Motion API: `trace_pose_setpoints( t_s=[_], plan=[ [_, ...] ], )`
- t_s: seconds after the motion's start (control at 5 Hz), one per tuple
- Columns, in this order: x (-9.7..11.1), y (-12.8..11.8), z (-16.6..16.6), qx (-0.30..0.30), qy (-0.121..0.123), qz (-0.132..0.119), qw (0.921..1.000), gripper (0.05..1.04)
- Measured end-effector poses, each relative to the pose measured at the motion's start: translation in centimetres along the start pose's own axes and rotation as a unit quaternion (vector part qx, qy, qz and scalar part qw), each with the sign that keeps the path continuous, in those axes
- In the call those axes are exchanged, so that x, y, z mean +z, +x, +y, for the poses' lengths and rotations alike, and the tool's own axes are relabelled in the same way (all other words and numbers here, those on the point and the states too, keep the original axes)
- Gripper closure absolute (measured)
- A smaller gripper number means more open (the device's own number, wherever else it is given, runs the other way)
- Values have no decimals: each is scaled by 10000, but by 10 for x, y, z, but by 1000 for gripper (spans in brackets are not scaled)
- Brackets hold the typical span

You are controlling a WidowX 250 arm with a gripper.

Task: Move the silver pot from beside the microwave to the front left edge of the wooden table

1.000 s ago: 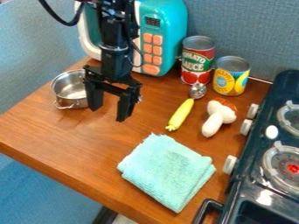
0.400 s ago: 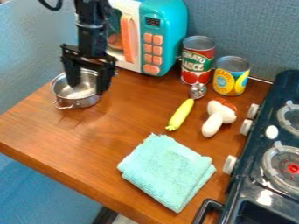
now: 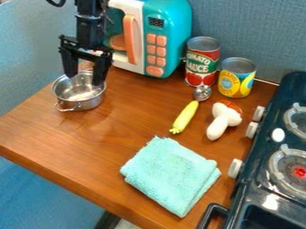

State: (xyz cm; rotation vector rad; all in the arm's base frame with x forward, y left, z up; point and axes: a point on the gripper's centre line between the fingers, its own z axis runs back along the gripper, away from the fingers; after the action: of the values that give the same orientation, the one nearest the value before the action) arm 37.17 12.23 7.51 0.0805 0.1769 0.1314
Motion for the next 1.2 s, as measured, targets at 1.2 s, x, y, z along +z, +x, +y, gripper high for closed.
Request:
trace_pose_setpoints(
  t_s=[1.2],
  plan=[
    [-30,23,-25,129,-239,-138,9995,83]
  ],
)
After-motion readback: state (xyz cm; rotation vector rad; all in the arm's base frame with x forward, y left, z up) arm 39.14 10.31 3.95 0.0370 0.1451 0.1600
